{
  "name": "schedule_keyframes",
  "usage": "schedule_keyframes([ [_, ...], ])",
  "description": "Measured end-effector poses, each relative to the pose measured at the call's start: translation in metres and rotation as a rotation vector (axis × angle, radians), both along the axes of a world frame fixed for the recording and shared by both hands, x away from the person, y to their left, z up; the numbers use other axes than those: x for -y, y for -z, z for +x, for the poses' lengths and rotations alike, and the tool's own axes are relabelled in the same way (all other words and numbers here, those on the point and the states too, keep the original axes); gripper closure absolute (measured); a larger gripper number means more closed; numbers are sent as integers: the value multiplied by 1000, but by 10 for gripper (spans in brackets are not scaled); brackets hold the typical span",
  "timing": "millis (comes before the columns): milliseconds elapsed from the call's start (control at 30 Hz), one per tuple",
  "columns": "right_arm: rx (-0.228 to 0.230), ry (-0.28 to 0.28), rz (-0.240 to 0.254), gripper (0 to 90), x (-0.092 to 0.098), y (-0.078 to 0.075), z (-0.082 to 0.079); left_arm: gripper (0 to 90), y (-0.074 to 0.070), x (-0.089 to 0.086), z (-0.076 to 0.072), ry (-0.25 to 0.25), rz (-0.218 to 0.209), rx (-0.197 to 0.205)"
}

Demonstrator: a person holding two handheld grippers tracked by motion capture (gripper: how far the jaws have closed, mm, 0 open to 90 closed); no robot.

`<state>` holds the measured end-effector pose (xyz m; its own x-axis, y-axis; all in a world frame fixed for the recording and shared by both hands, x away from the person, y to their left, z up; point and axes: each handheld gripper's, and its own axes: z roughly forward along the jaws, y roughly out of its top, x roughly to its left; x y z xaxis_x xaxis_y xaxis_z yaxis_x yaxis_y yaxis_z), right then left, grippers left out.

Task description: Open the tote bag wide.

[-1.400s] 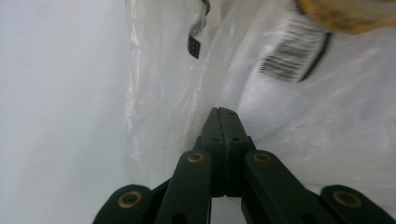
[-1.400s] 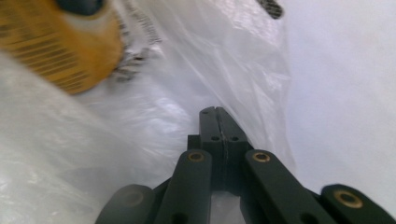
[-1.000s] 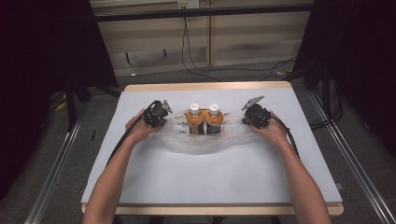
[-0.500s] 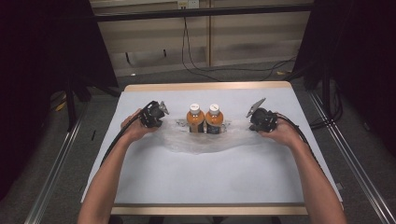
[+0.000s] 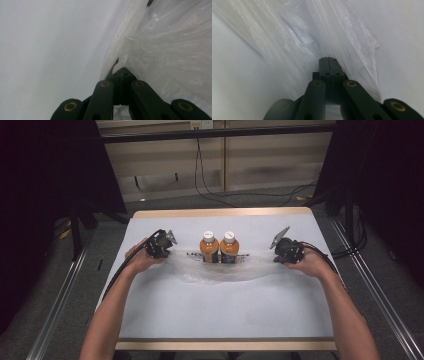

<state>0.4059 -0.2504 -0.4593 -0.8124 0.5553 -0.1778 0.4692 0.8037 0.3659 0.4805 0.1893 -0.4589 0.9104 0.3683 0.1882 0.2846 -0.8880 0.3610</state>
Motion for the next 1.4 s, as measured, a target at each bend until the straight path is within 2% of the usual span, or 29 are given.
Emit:
schedule_keyframes([
  [100, -8, 16, 23, 900, 3, 1, -1, 900, 0, -2, 0, -8, -18, 5],
  [167, 2, 15, 17, 900, 2, 1, -1, 900, 0, -5, 1, -33, -48, -23],
  [200, -1, 44, 34, 900, 1, 1, -1, 900, 1, -5, -1, -55, -65, -17],
  [233, -9, 51, 48, 900, 3, 1, 0, 900, 1, -5, -1, -55, -65, -17],
  [267, -5, 62, 65, 900, 5, 1, 0, 900, 0, -5, -2, -60, -98, -30],
  [300, -5, 62, 65, 900, 5, 1, 0, 900, 0, -5, -2, -60, -98, -30],
  [333, 6, 72, 86, 900, 6, 2, -1, 900, -2, -7, -3, -62, -141, -34],
  [367, 6, 72, 86, 900, 6, 2, -1, 900, -2, -7, -3, -62, -141, -34],
  [400, 19, 80, 106, 900, 7, 4, -2, 900, -5, -7, -3, -64, -184, -35],
  [467, 24, 88, 119, 900, 6, 4, -4, 900, -8, -5, -4, -60, -197, -28],
  [533, 31, 84, 146, 900, 4, 2, -6, 900, -11, -5, -6, -63, -251, -27],
  [567, 31, 84, 146, 900, 4, 2, -6, 900, -11, -5, -6, -63, -251, -27],
  [600, 32, 84, 181, 900, 1, 0, -8, 900, -15, -5, -8, -64, -292, -19],
  [700, 43, 81, 206, 900, -1, -2, -10, 900, -18, -4, -10, -58, -318, -22],
  [733, 50, 78, 233, 900, 0, -3, -11, 900, -19, -4, -11, -58, -328, -23],
  [767, 50, 78, 233, 900, 0, -3, -11, 900, -21, -4, -12, -55, -345, -14],
  [800, 68, 70, 271, 900, 1, -5, -12, 900, -24, -3, -14, -50, -380, -7],
  [833, 68, 70, 271, 900, 1, -5, -12, 900, -24, -3, -14, -50, -380, -7],
  [867, 82, 73, 312, 900, 1, -9, -14, 900, -29, -3, -17, -50, -429, -8],
  [900, 82, 73, 312, 900, 1, -9, -14, 900, -29, -3, -17, -50, -429, -8],
  [967, 99, 83, 345, 900, 0, -13, -16, 897, -36, -3, -20, -48, -482, 7],
  [1000, 97, 78, 370, 900, 0, -14, -16, 897, -39, -4, -21, -42, -490, 8],
  [1033, 114, 87, 375, 900, 0, -15, -17, 893, -39, -4, -21, -42, -490, 8],
  [1067, 116, 89, 400, 900, 0, -16, -17, 886, -43, -4, -25, -45, -530, 13],
  [1100, 116, 89, 400, 900, 0, -16, -17, 886, -43, -4, -25, -45, -530, 13],
  [1200, 122, 94, 468, 900, -2, -19, -20, 889, -52, -7, -33, -42, -596, 23],
  [1233, 122, 94, 468, 900, -2, -19, -20, 894, -52, -7, -33, -42, -596, 23],
  [1333, 133, 101, 522, 900, -4, -21, -23, 900, -59, -16, -42, -45, -680, 50],
  [1400, 132, 102, 525, 900, -6, -22, -23, 900, -60, -19, -46, -50, -699, 53],
])
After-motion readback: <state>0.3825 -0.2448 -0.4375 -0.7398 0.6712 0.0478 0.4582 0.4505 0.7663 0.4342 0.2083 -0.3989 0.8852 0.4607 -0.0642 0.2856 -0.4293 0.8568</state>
